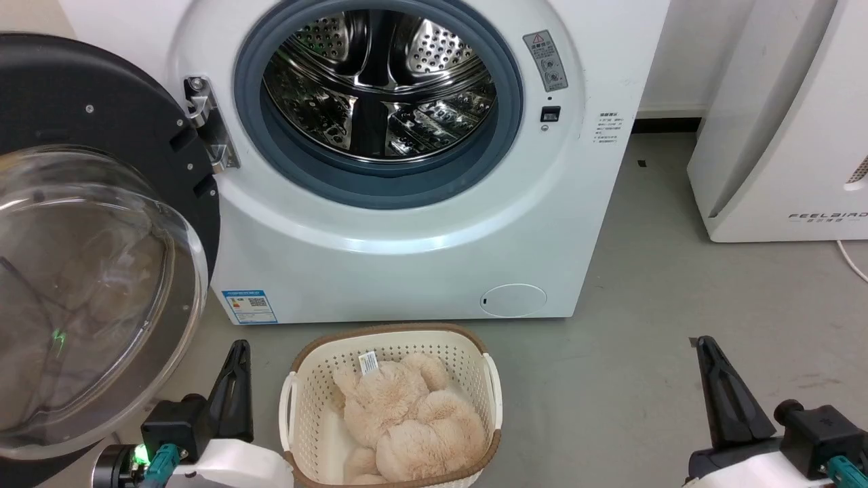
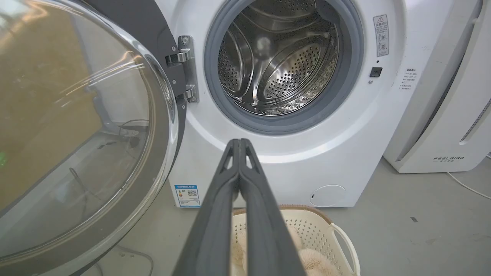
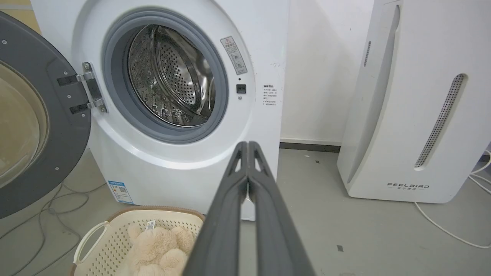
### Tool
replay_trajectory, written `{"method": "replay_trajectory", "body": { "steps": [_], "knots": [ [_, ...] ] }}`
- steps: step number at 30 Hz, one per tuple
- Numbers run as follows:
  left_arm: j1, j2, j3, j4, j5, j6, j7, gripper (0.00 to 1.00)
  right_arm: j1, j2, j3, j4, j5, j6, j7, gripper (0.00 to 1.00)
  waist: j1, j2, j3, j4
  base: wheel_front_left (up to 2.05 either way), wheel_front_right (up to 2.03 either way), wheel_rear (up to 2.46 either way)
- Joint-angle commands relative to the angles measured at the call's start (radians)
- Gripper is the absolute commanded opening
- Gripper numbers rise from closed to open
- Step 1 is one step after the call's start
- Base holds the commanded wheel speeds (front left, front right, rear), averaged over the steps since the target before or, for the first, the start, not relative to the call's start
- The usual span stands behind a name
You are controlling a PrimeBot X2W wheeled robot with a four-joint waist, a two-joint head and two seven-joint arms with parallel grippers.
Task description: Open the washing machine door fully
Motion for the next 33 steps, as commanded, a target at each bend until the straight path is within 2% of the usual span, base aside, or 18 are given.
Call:
{"method": "replay_trajectory", "body": {
  "steps": [1,33],
  "knots": [
    [0.001,0.000,-0.001,-0.007,0.008,0.006,0.006,0.00,-0.018,0.001,0.002,0.004,-0.011,0.000,0.005,0.00,0.0000,0.0000,0.000,0.000,0.00,0.00,0.00],
    [0.002,0.001,-0.022,-0.046,0.031,0.020,0.071,0.00,-0.037,0.002,0.013,0.012,-0.032,0.000,0.068,0.00,0.0000,0.0000,-0.004,0.008,0.00,0.00,0.00]
  ]
}}
